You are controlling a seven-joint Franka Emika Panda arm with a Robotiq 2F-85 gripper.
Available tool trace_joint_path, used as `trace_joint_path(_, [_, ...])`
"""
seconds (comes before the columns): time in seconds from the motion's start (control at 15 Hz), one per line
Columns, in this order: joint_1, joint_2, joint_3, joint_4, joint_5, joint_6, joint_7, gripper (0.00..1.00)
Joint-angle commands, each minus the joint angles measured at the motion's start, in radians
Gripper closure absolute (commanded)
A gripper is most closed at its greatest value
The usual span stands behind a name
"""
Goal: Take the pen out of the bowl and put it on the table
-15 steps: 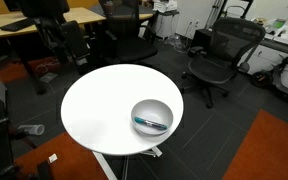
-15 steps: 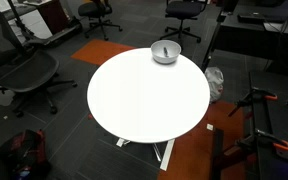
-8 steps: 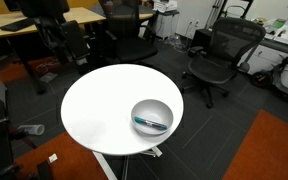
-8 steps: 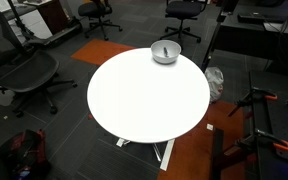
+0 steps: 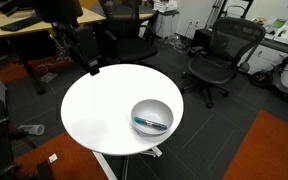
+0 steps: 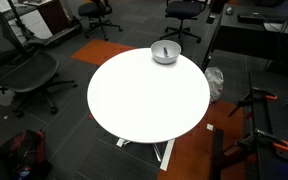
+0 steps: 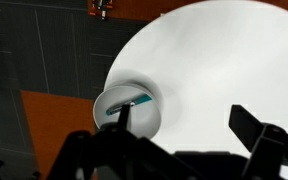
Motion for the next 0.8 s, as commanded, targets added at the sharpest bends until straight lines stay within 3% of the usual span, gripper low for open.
trace_joint_path(0.0, [-0.023, 0.106, 0.017, 0.075, 0.037, 0.072, 0.127, 0.0])
trace_joint_path(0.73, [-0.052, 0.378, -0.008, 0.245, 0.212, 0.244, 0.423, 0.0])
